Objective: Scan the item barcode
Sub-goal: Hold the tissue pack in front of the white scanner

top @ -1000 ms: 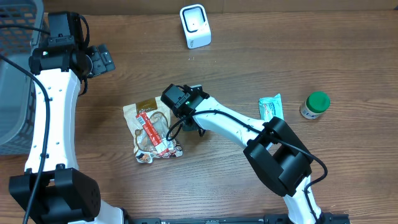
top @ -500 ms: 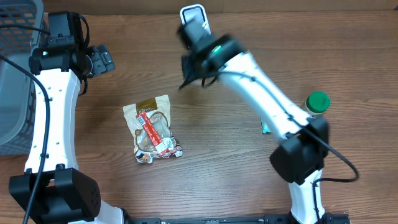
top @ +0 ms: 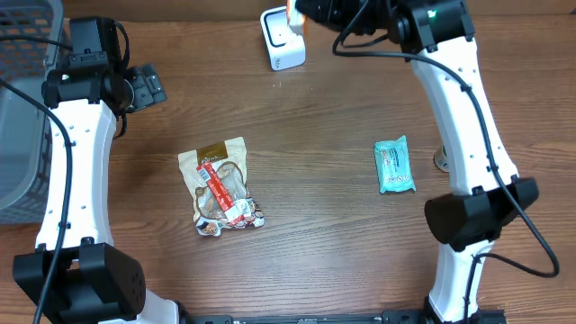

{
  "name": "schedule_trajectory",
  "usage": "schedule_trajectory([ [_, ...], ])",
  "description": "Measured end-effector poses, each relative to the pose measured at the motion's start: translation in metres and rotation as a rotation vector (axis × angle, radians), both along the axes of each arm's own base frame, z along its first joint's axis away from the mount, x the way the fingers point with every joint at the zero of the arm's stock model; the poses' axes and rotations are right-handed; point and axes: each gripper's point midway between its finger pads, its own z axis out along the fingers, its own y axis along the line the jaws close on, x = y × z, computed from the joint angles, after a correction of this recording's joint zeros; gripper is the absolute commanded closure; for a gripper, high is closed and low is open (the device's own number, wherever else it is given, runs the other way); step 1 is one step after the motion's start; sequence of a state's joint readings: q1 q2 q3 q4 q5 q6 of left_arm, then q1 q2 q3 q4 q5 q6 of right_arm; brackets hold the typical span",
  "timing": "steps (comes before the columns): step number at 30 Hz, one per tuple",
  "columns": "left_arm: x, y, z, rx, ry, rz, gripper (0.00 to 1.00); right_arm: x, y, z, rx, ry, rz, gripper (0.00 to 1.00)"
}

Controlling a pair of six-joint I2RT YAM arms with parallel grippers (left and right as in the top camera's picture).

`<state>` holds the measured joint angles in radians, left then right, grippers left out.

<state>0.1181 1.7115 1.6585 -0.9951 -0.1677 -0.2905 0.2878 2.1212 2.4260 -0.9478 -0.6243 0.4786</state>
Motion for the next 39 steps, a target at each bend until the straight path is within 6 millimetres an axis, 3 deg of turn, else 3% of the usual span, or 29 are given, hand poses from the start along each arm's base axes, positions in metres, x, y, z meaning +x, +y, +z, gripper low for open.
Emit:
schedule_trajectory([
  [5,0.000,0.000,0.000,0.000,0.000,0.000,0.00,0.026,0.013,-0.018,0.050,-0.029,0.038,0.96],
  [13,0.000,0.000,0.000,0.000,0.000,0.000,0.00,0.084,0.033,-0.109,0.102,0.035,0.028,0.96],
  [16,0.000,0.000,0.000,0.000,0.000,0.000,0.00,0.102,0.041,-0.132,0.159,0.037,0.030,0.96],
  [21,0.000,0.000,0.000,0.000,0.000,0.000,0.00,0.118,0.051,-0.154,0.265,0.054,0.040,0.96],
  [28,0.000,0.000,0.000,0.000,0.000,0.000,0.00,0.136,0.049,-0.203,0.307,0.163,-0.049,0.96],
  [32,0.000,0.000,0.000,0.000,0.000,0.000,0.01,0.145,0.042,-0.214,0.307,0.172,-0.102,0.96],
  [39,0.000,0.000,0.000,0.000,0.000,0.000,0.00,0.157,0.030,-0.206,0.324,0.126,-0.142,0.96],
])
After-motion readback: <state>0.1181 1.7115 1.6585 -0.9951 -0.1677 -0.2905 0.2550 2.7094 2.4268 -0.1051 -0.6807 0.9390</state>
